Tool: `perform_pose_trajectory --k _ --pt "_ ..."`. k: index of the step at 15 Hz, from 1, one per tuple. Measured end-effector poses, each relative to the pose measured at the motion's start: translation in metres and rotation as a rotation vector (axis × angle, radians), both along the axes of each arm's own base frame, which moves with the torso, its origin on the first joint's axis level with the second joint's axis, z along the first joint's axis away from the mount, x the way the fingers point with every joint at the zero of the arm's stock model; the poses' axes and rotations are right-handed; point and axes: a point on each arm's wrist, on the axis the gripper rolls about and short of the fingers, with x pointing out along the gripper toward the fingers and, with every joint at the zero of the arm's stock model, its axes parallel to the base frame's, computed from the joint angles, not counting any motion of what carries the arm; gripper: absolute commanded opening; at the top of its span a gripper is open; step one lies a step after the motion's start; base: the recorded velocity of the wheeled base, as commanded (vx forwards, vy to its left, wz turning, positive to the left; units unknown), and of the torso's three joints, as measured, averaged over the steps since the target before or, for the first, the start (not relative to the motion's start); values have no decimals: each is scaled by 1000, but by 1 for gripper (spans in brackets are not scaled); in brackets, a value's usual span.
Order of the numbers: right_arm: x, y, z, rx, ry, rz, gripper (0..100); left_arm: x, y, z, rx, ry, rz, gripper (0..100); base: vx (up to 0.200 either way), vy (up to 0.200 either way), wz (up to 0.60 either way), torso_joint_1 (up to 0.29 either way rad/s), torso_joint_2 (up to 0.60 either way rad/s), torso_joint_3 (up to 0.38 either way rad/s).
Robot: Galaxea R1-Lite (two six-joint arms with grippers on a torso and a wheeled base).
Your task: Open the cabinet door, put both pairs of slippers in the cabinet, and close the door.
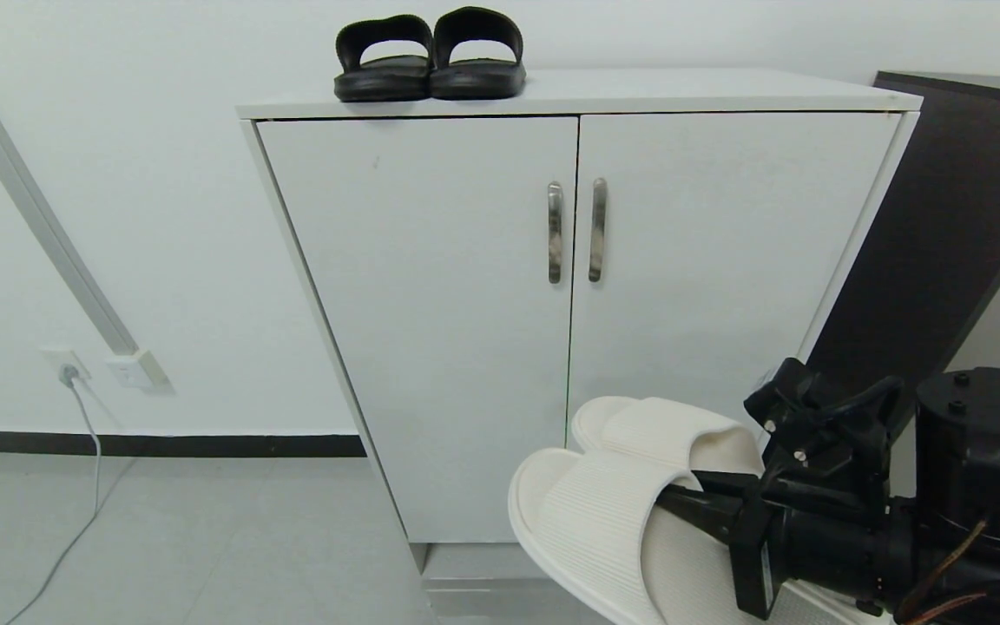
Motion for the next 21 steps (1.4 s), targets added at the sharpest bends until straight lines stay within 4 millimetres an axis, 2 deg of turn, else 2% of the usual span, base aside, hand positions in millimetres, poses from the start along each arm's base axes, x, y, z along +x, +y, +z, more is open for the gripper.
perform_pose_trajectory --k 2,5,8,14,21 --pt "0 0 1 8 -5 -1 0 25 -3 17 5 24 -142 100 0 0 0 0 0 0" --pt "2 1 2 23 -18 -3 0 63 -10 29 0 64 -246 100 0 0 0 0 0 0" --pt "3 3 0 25 -20 -6 0 90 -28 39 -44 95 -313 100 0 0 0 0 0 0" --pt "5 3 1 33 -27 -9 0 129 -97 79 -85 102 -466 100 0 0 0 0 0 0" --pt "8 -2 -3 23 -17 -35 0 180 -168 93 -46 111 -603 100 0 0 0 0 0 0"
